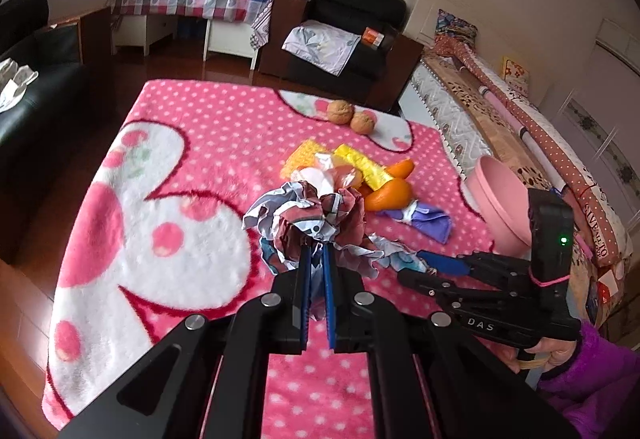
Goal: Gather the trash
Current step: 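Grasp the crumpled foil wrapper with the left tool while the right tool grasps a crumpled wrapper, then carry both wrappers over the pink bucket and open both tools to drop them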
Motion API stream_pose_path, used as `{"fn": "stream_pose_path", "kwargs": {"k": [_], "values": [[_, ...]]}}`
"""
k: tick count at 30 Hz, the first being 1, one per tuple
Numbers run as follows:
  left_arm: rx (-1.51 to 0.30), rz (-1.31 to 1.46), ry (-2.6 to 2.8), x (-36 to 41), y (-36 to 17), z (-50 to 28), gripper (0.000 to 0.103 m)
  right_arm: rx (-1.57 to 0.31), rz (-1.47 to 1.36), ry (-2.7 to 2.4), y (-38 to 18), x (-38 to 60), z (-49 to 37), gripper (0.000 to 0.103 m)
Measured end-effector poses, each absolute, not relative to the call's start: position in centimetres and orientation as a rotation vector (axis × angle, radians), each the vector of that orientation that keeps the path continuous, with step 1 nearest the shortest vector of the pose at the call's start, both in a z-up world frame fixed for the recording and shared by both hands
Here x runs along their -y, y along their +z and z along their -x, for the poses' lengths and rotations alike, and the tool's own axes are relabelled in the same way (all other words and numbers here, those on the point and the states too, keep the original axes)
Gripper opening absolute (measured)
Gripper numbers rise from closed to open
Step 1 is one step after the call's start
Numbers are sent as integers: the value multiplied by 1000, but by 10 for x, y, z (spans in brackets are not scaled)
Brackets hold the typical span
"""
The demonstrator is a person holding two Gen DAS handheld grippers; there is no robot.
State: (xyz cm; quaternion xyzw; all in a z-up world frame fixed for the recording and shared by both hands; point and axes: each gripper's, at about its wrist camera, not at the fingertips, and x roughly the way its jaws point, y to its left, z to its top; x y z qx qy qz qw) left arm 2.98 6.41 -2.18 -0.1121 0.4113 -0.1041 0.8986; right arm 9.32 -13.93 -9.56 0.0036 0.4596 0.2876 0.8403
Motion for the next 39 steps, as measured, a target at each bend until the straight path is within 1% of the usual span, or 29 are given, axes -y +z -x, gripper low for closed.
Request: {"fn": "stream_pose_path", "kwargs": {"k": [2,11,19,30,39], "values": [[-845,227,-224,-61,-18,-28,5,-972,-26,614,-95,143,-93,22],[-808,172,-281,-31,-1,-33,5,-852,-132,605,-65,180,-75,22],[-767,116,-391,21,17,-48,5,-746,-249,471,-38,241,-67,22],[-716,27,-540,113,36,-75,5,-655,-376,223,-30,334,-60,22],[-722,-22,-617,184,31,-102,5,-625,-448,81,-39,388,-61,22]]}}
